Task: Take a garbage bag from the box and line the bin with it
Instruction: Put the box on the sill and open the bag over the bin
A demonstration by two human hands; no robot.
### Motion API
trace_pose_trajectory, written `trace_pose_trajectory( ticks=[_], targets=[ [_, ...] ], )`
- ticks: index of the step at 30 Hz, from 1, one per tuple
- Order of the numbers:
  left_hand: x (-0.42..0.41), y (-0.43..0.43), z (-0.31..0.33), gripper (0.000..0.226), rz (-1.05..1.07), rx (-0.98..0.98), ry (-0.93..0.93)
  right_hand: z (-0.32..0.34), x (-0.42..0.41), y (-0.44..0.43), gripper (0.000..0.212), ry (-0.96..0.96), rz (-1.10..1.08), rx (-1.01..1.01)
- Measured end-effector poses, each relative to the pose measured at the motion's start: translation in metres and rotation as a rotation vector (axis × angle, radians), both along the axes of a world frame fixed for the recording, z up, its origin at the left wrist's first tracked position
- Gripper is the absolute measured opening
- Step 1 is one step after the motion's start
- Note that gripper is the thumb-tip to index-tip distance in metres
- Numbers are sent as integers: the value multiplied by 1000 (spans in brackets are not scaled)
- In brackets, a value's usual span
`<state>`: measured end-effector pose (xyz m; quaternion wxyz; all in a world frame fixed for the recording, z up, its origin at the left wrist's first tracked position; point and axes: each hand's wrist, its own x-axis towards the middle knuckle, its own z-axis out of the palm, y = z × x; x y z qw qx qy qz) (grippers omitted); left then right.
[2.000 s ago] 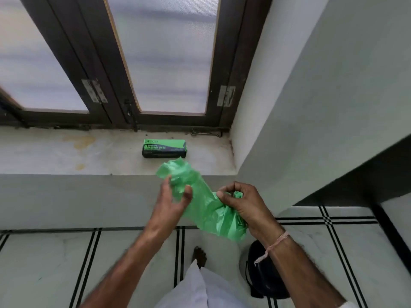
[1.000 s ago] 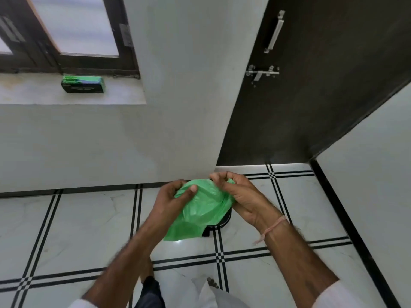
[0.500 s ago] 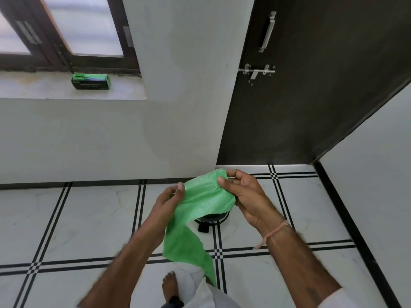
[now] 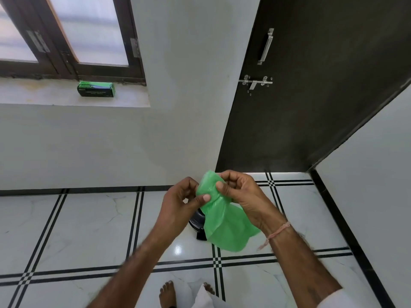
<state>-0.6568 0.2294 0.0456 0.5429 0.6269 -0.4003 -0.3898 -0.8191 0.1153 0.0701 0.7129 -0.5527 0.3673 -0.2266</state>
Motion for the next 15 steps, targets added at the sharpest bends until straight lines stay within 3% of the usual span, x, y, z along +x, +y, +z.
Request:
trace_pose_trajectory(
  ticks=[3,5,9,15],
  targets=[
    [-8,3,4,26,47,22,-63,-3,2,1,12,24,-83,-96],
    [-11,5,9,26,-39,23,37,1,3,1,8,28,-47,-159],
    [-6,6,15,32,-146,2,263,13,4,1,27,49,63,-194],
    [-3,2,10,23,-132,51,350,14,4,-4,23,62,84,-191]
  ],
)
